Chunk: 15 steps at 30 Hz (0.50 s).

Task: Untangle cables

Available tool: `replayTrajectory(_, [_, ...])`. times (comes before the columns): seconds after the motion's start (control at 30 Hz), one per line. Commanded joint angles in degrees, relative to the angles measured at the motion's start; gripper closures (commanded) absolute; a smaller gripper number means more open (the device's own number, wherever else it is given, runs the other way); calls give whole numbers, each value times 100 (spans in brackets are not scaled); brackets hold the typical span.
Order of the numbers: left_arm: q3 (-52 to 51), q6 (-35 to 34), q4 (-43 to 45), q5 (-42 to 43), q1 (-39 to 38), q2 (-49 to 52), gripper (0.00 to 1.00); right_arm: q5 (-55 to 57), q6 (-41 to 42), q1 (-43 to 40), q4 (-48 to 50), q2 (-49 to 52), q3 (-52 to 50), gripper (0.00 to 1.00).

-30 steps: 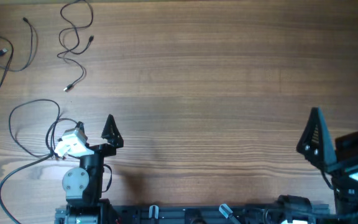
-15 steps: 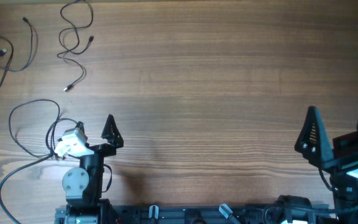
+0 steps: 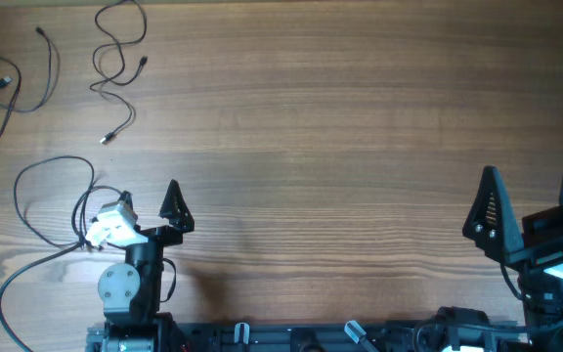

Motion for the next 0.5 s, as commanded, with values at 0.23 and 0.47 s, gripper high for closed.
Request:
replayTrajectory(0.23, [-26, 133, -4, 70, 17, -9, 0, 20, -92, 24, 409, -704, 103, 0])
replayTrajectory(0.47, [-26, 131, -4, 70, 17, -9, 0, 22, -98, 24, -11, -1008, 103, 0])
